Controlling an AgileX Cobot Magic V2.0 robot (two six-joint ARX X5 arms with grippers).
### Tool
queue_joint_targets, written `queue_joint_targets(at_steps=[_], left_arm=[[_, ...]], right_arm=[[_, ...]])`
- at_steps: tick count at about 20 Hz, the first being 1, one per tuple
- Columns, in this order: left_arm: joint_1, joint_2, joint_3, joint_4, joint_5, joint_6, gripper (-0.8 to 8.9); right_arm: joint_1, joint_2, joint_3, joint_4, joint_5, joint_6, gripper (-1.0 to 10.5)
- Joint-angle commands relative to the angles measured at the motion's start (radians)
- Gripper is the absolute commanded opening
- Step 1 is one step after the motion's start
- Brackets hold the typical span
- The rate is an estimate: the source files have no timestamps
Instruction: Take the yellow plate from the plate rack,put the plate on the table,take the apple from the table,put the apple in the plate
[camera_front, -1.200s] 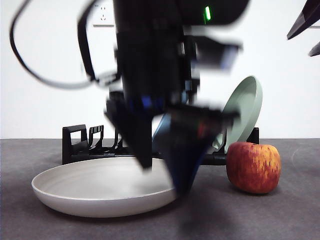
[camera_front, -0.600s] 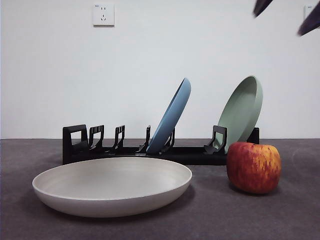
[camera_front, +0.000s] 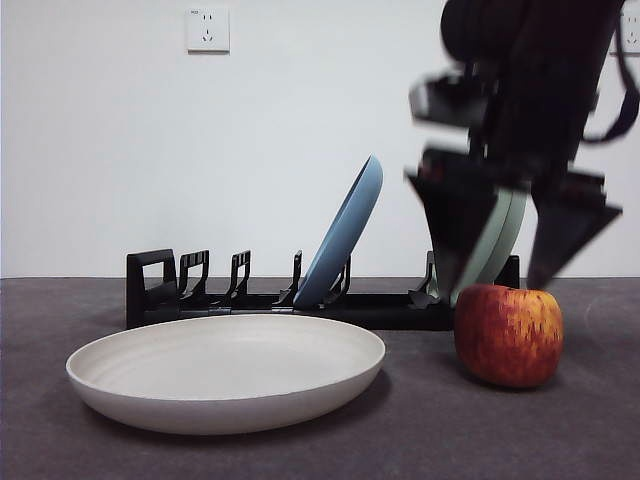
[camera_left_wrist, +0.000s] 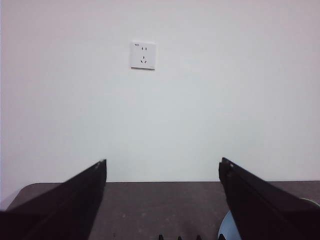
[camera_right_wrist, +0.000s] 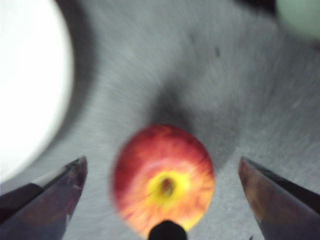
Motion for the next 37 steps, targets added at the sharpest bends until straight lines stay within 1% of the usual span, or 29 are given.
queue_joint_targets(at_steps=[1, 2, 3, 4, 6, 9, 11, 13, 14, 16, 18, 20, 22, 23, 24, 25, 26, 27, 28, 30, 34, 37], left_arm=[[0.0, -0.006, -0.005, -0.005, -0.018, 0.013, 3.76], [0.0, -0.005, -0.005, -0.01, -0.018, 0.013, 3.76], [0.0, -0.005, -0.005, -0.018, -0.017, 0.013, 3.77], [0.0, -0.005, -0.005, -0.026, -0.017, 0.013, 3.76], [0.0, -0.005, -0.005, -0.039, -0.017, 0.013, 3.76], [0.0, -0.005, -0.005, -0.048, -0.017, 0.013, 3.76], [0.0, -0.005, -0.005, -0.049, -0.017, 0.013, 3.76], [0.0, -0.005, -0.005, -0.051, -0.016, 0.013, 3.76], [0.0, -0.005, -0.005, -0.056, -0.015, 0.013, 3.76], [0.0, -0.005, -0.005, -0.081, -0.011, 0.013, 3.73], [0.0, -0.005, -0.005, -0.118, 0.009, 0.013, 3.73], [-0.001, -0.005, -0.005, -0.175, 0.073, 0.023, 3.72], [-0.002, -0.005, -0.005, -0.243, 0.163, 0.04, 3.72], [-0.002, -0.005, -0.005, -0.289, 0.243, 0.055, 3.65], [-0.002, -0.005, -0.005, -0.33, 0.321, 0.057, 3.32], [-0.002, -0.005, -0.005, -0.383, 0.42, 0.057, 3.0], [-0.002, -0.005, -0.005, -0.427, 0.499, 0.057, 3.0], [-0.002, -0.005, -0.005, -0.476, 0.573, 0.056, 3.0], [-0.002, -0.002, -0.005, -0.508, 0.608, 0.056, 3.0], [-0.002, -0.002, -0.005, -0.552, 0.62, 0.044, 3.01], [-0.002, -0.002, -0.005, -0.571, 0.618, 0.006, 3.01], [-0.002, -0.002, -0.005, -0.575, 0.618, 0.0, 3.01]], right_arm=[[-0.001, 0.077, -0.004, 0.002, 0.002, -0.002, 5.0], [-0.001, 0.103, -0.004, 0.004, 0.002, -0.001, 5.0], [-0.001, 0.123, -0.004, 0.008, 0.002, 0.001, 4.7], [0.0, 0.136, -0.004, 0.011, 0.003, 0.011, 3.5], [0.0, 0.139, -0.004, 0.025, 0.003, 0.019, -0.2], [0.001, 0.105, 0.002, 0.024, 0.011, 0.028, -0.1], [0.004, 0.042, 0.024, 0.013, 0.021, 0.055, -0.1], [0.035, -0.026, 0.077, -0.003, 0.018, 0.074, -0.1], [0.06, -0.051, 0.108, -0.003, -0.004, 0.075, -0.1], [0.124, -0.064, 0.18, -0.001, -0.083, 0.097, -0.1], [0.186, -0.063, 0.224, 0.019, -0.11, 0.096, -0.1], [0.261, -0.051, 0.235, 0.083, -0.111, 0.093, -0.1], [0.325, -0.031, 0.235, 0.124, -0.11, 0.093, -0.1], [0.355, -0.013, 0.235, 0.14, -0.109, 0.092, -0.1], [0.375, 0.003, 0.235, 0.151, -0.109, 0.092, -0.1], [0.394, 0.026, 0.235, 0.163, -0.106, 0.091, -0.1], [0.404, 0.045, 0.235, 0.169, -0.106, 0.084, -0.1], [0.412, 0.072, 0.235, 0.178, -0.103, 0.076, -0.1], [0.416, 0.097, 0.235, 0.187, -0.1, 0.073, -0.1], [0.416, 0.157, 0.235, 0.207, -0.08, 0.065, -0.1], [0.414, 0.281, 0.235, 0.217, -0.024, 0.039, -0.1], [0.414, 0.337, 0.235, 0.227, -0.023, 0.039, 0.0]])
